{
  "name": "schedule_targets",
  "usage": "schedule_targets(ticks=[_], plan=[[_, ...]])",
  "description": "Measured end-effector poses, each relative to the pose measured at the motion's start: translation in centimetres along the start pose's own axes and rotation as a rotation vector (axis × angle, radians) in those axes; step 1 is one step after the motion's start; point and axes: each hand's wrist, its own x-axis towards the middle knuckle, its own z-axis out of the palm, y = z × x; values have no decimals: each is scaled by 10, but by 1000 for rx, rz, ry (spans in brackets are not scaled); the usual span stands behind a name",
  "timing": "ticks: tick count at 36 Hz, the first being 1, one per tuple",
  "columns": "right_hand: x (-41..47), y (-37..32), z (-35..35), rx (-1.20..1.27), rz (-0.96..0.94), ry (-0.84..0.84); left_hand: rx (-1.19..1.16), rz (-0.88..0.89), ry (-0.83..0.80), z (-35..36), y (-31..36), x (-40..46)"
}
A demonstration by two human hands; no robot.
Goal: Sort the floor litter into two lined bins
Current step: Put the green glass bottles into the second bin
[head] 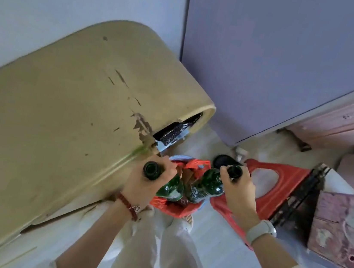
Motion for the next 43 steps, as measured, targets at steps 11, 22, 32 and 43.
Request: schedule_targets(ticks=[11, 22, 32, 43], plan=[[63, 160, 117, 152, 248, -44, 134, -177, 106, 72, -208, 103], [110, 238, 185, 216, 314, -42, 500, -89, -33, 102, -319, 156], [98, 250, 151, 174, 269, -20, 690, -297, -231, 93, -341, 169], [97, 244, 148, 234, 178, -18, 1123, -270, -732, 97, -375, 111]])
